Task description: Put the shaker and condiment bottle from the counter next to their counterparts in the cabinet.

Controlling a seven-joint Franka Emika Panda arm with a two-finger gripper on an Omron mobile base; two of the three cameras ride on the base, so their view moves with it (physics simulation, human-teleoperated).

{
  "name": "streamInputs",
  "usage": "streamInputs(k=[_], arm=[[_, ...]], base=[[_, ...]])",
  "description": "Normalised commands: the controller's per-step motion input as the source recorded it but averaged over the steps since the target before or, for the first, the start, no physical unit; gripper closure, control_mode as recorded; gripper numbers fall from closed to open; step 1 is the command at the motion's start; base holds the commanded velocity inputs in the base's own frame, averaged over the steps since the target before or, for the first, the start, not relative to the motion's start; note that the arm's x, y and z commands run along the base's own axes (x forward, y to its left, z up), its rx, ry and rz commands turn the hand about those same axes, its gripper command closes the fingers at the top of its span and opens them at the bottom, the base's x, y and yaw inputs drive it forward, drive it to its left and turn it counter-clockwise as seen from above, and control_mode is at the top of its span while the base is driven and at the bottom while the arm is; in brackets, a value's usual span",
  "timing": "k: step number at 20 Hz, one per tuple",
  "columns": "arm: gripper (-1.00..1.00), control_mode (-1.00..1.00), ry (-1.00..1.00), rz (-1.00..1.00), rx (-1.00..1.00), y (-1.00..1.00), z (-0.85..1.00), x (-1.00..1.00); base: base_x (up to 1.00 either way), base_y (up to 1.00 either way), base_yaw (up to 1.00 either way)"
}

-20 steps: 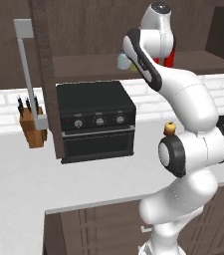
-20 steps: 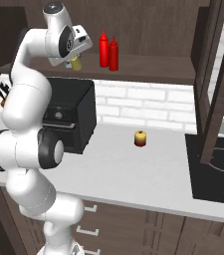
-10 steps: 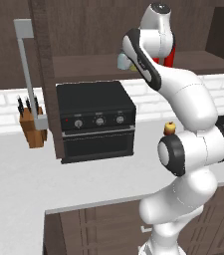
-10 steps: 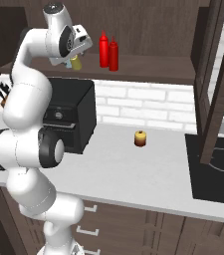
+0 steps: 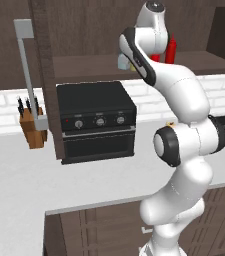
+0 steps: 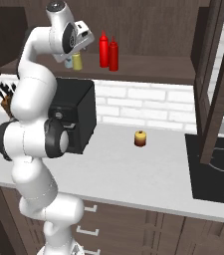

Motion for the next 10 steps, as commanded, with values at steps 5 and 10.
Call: streamInputs(k=[5, 10], arm=[[-1.0, -1.0, 0.0, 0.03, -0.03, 0.0, 0.0, 0.02], [-1.0, -1.0, 0.0, 0.04, -0.02, 0.01, 0.0, -0.09]], base=[[0.0, 0.0, 0.0], [0.0, 0.0, 0.0]])
